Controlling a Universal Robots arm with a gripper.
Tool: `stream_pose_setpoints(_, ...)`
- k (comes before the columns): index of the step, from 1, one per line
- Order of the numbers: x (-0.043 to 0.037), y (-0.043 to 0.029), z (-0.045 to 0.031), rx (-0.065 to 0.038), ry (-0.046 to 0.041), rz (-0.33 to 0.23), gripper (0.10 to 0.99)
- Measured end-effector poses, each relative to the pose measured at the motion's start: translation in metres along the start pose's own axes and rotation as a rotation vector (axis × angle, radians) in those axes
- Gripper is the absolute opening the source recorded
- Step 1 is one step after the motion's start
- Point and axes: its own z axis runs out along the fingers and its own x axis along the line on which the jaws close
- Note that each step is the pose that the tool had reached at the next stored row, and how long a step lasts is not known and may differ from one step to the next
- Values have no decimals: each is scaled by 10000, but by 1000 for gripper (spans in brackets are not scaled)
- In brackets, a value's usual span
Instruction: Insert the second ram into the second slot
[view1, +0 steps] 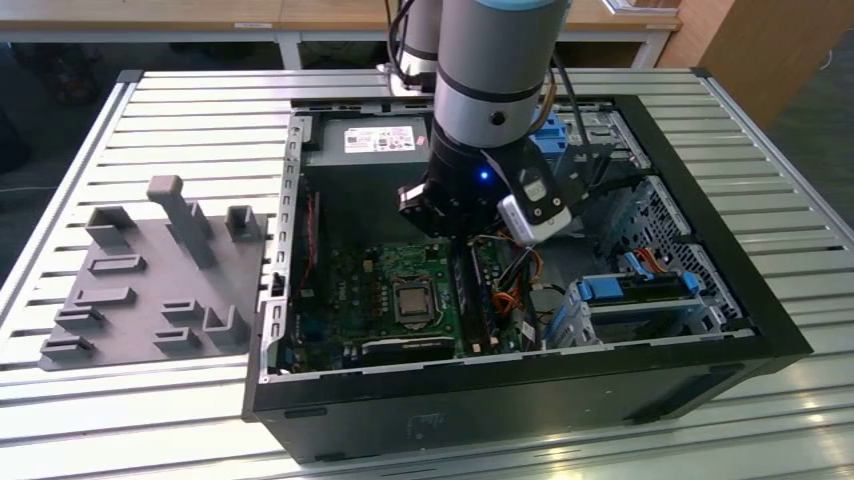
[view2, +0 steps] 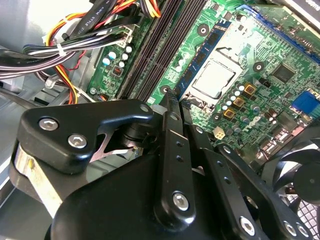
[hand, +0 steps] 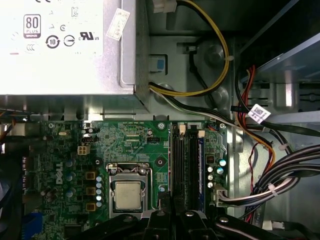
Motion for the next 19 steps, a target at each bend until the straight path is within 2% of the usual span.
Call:
stream_pose_setpoints(11,0,-1,33,-1,20,1,137)
stream_pose_setpoints(19,0,-4,103,4,29,2,137)
